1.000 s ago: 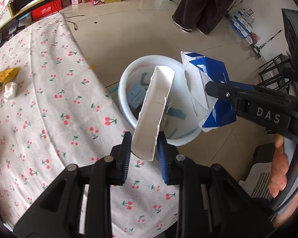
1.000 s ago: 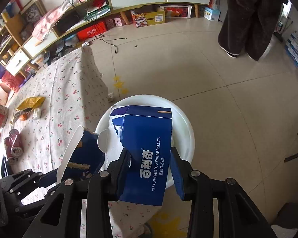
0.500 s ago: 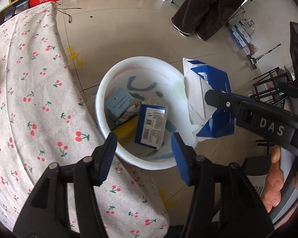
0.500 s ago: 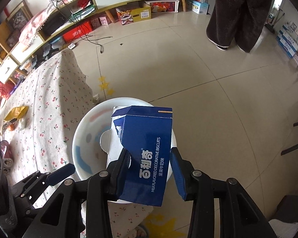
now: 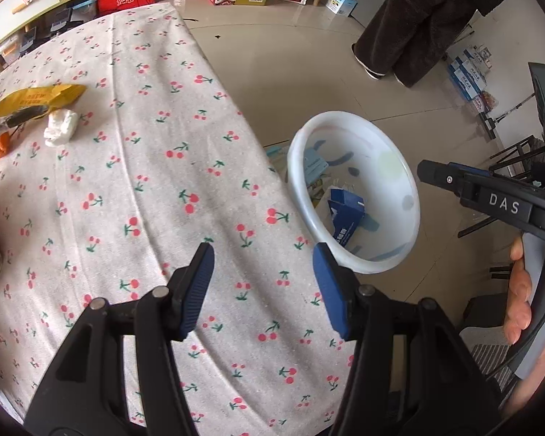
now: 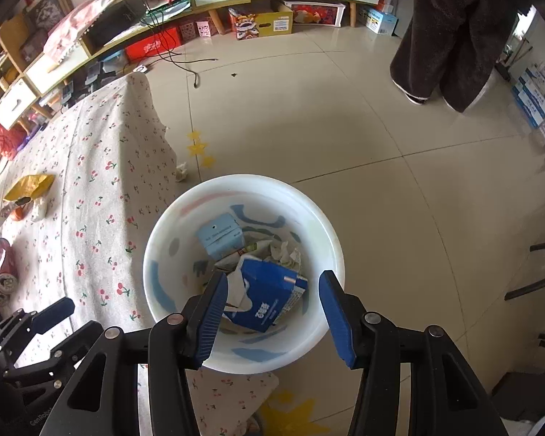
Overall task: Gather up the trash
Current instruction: 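Carry the box and white tray to the bucket and release both, then move both tools back over the table toward the yellow bag and tissue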
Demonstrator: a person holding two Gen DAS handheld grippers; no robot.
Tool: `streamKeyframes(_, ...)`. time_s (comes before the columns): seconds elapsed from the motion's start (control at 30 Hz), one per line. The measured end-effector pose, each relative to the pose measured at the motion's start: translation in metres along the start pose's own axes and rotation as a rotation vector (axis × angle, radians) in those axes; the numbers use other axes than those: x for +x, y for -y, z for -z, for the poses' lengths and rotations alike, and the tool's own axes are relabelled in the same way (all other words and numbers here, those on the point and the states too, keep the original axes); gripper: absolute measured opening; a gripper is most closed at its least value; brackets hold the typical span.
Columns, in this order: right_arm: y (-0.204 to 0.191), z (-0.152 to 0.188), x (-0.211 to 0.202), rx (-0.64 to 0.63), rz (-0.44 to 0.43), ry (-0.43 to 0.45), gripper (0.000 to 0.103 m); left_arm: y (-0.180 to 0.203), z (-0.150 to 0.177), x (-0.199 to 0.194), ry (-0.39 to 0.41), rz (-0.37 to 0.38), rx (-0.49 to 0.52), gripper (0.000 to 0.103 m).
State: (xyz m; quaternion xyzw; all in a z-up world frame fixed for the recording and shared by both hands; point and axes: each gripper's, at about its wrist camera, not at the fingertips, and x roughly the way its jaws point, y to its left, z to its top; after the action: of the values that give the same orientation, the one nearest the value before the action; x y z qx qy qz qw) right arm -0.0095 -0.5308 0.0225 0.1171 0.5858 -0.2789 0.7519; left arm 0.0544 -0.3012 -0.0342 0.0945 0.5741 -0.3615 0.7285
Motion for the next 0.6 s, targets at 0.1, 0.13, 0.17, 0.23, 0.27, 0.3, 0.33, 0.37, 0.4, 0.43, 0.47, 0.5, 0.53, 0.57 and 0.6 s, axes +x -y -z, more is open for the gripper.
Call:
streamKeyframes(0.1,-0.013,0.001,-0.010,-0.036,0.019,0.033,0.054,-0.012,0.003,-0.010,0.010,-0.018,-0.011,0.057)
streamKeyframes(0.13,-0.018,0.002,-0.014,-0.047,0.017,0.044,0.055,-0.015,0.003,-0.014,0.015,-0.027,-0.012,0.057)
streamKeyframes(0.17,-0.024,0.002,-0.018,-0.056,0.009,0.053,0.056,-0.018,0.004,-0.017,0.019,-0.037,-0.012,0.057)
streamKeyframes(0.23,-0.035,0.003,-0.026,-0.075,-0.009,0.070,0.057,-0.027,0.005,-0.026,0.029,-0.061,-0.016,0.057)
streamKeyframes(0.27,-0.042,0.003,-0.030,-0.085,-0.020,0.078,0.057,-0.032,0.006,-0.030,0.035,-0.074,-0.020,0.058)
streamKeyframes(0.3,-0.049,0.003,-0.034,-0.096,-0.034,0.086,0.057,-0.038,0.007,-0.035,0.039,-0.086,-0.024,0.058)
streamKeyframes(0.33,-0.056,0.003,-0.037,-0.110,-0.050,0.093,0.058,-0.045,0.008,-0.041,0.043,-0.098,-0.029,0.058)
streamKeyframes(0.37,-0.064,0.003,-0.039,-0.123,-0.066,0.098,0.058,-0.053,0.008,-0.047,0.047,-0.111,-0.034,0.058)
streamKeyframes(0.4,-0.073,0.003,-0.042,-0.136,-0.083,0.101,0.059,-0.059,0.009,-0.053,0.051,-0.126,-0.036,0.058)
streamKeyframes(0.43,-0.082,0.003,-0.043,-0.148,-0.100,0.103,0.059,-0.065,0.006,-0.056,0.054,-0.144,-0.038,0.058)
streamKeyframes(0.47,-0.091,0.002,-0.044,-0.160,-0.124,0.103,0.059,-0.073,0.006,-0.062,0.060,-0.163,-0.044,0.058)
streamKeyframes(0.5,-0.100,0.002,-0.044,-0.171,-0.150,0.101,0.060,-0.083,0.005,-0.069,0.065,-0.182,-0.051,0.059)
streamKeyframes(0.53,-0.110,0.001,-0.044,-0.184,-0.173,0.098,0.060,-0.093,0.004,-0.076,0.071,-0.201,-0.062,0.059)
streamKeyframes(0.57,-0.120,0.001,-0.043,-0.199,-0.190,0.095,0.061,-0.104,0.004,-0.083,0.078,-0.218,-0.076,0.059)
streamKeyframes(0.6,-0.130,0.001,-0.044,-0.215,-0.200,0.093,0.061,-0.117,0.004,-0.091,0.088,-0.233,-0.093,0.059)
